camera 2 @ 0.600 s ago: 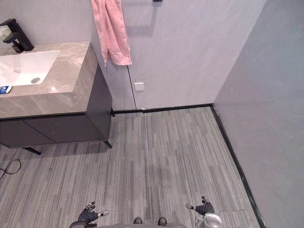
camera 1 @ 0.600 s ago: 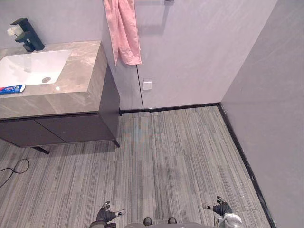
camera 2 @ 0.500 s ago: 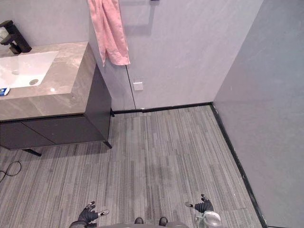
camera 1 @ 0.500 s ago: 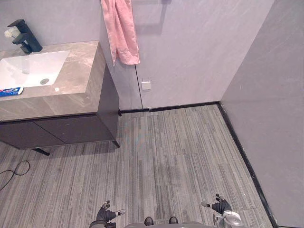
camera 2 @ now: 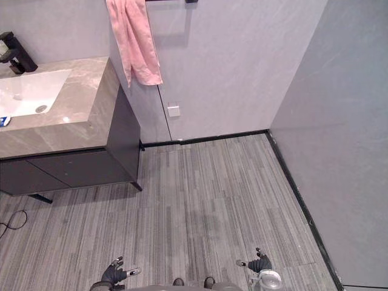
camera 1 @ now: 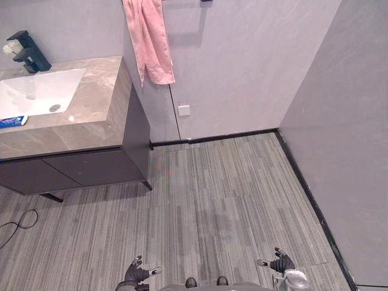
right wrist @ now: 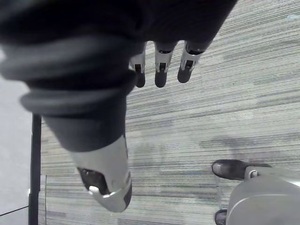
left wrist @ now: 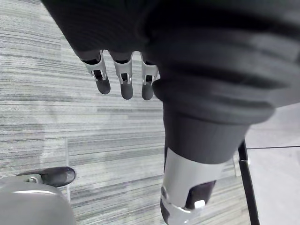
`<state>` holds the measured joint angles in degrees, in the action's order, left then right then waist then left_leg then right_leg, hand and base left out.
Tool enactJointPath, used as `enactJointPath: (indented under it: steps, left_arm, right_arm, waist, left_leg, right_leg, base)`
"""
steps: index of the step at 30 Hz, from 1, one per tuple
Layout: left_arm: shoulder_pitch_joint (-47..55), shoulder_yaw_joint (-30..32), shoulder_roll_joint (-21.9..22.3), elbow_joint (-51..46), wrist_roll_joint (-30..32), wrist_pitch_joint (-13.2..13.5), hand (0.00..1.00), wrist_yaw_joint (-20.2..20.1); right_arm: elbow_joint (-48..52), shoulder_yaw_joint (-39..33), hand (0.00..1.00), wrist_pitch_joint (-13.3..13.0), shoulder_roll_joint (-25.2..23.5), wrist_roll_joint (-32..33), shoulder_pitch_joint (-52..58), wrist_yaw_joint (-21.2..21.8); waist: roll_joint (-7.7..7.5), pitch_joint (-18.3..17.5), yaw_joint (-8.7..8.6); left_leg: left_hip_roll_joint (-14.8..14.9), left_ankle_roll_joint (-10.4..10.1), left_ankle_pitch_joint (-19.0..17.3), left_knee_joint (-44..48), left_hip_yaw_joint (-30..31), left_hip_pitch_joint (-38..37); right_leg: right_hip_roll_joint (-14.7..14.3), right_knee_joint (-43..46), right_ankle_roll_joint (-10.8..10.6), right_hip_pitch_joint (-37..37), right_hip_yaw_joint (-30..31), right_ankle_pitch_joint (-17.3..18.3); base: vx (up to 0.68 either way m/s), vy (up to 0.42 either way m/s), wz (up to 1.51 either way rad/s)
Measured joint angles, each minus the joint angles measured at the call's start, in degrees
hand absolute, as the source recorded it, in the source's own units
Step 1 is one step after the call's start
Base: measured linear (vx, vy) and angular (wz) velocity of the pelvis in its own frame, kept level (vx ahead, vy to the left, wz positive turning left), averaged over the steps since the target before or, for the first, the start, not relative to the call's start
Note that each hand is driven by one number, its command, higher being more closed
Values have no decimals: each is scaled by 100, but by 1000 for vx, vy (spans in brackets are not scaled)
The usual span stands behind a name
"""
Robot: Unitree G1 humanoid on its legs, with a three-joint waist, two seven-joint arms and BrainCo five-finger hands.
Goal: Organize washtable
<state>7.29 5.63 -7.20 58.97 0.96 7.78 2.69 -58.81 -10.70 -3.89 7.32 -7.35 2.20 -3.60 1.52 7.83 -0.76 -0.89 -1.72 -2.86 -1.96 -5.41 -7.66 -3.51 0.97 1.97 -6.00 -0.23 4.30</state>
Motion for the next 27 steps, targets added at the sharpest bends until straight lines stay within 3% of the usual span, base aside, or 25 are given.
enactJointPath:
  steps: [13, 18, 22, 24, 27]
  left_arm:
    - [-13, -120, 1, -1, -1, -1, 0, 3]
    - [-133, -157, 0, -33, -2, -3, 0, 9]
    - [-174, -172, -10, -188, -2, 1, 0, 8]
    - [-200, -188, -130, -273, -2, 0, 0, 11]
    - [-200, -272, -247, -287, 0, -9, 0, 17]
  right_arm:
    - [-1, 8, 0, 43, -4, -2, -17, -3]
    - [0, 5, 0, 54, -8, -1, -75, -3]
    - [-1, 7, 0, 69, -20, -3, -79, -4]
    - [-1, 57, 0, 71, -116, -4, -123, 1]
    - [-6, 188, 0, 75, -121, -4, -210, 3]
  waist:
    - [-2, -9, 20]
    - [5, 3, 120]
    - [4, 64, 160]
    - [-83, 168, 152]
    - [-141, 258, 161]
  left_leg:
    - [42, 151, -315, 301, -277, 200]
    - [74, 181, -533, 679, -410, 427]
    - [44, 321, -910, 1106, -391, 435]
    - [-27, 458, -1092, 1357, -307, 336]
    - [2, 483, -1331, 1495, -196, 203]
  right_leg:
    - [-40, 2, 7, 140, 248, -6]
    - [-30, 611, -279, 513, 299, 244]
    - [77, 2455, -617, 1155, 102, 799]
    - [312, 4194, -636, 1913, -169, 902]
    - [655, 4755, -634, 2345, -411, 1226]
  base:
    - [15, -12, -11]
    - [33, 10, -13]
    - [-12, 31, 9]
    - [59, 32, 22]
    - [130, -11, 15]
